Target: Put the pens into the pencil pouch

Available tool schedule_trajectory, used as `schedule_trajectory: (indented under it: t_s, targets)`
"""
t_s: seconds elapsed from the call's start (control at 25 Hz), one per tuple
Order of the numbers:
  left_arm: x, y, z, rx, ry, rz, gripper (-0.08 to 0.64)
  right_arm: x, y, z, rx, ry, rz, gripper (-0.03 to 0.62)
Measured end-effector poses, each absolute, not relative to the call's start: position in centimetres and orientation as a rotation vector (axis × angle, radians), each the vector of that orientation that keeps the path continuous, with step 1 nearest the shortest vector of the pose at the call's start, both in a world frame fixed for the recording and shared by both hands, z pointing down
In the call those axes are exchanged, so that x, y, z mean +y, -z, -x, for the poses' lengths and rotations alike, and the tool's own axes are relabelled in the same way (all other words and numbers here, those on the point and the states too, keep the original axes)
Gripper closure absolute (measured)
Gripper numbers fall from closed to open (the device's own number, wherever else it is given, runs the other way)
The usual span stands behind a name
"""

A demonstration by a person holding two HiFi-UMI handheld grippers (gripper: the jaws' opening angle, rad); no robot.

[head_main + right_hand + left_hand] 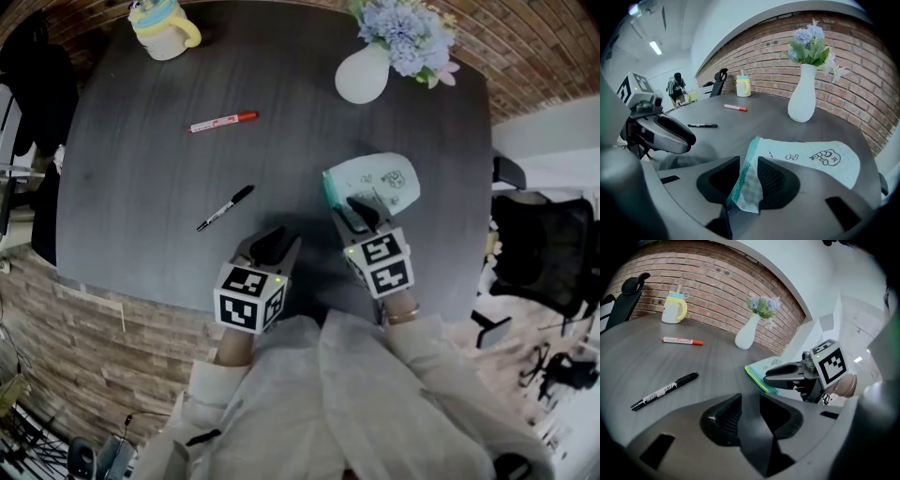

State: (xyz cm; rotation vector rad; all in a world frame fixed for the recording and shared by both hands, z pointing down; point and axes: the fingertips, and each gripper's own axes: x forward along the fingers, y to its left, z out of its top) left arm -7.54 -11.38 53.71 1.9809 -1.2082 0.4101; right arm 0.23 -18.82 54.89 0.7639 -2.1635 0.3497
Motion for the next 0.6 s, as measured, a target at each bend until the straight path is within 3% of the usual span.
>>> schedule_trajectory:
  t_s: [0.32,0.6]
  targets:
    - [-11.4,-54.0,7.4,-1.205,-0.41,-1.975,0.443,-18.9,-56.8,-0.4,-2.076,-0.342,-0.768,0.5]
    - [-11.4,-53.8,7.2,-1.204,-0.403,-1.983,0.443,-18.9,-56.1,-0.4,-2.142,-0.364,-0.786,0.563]
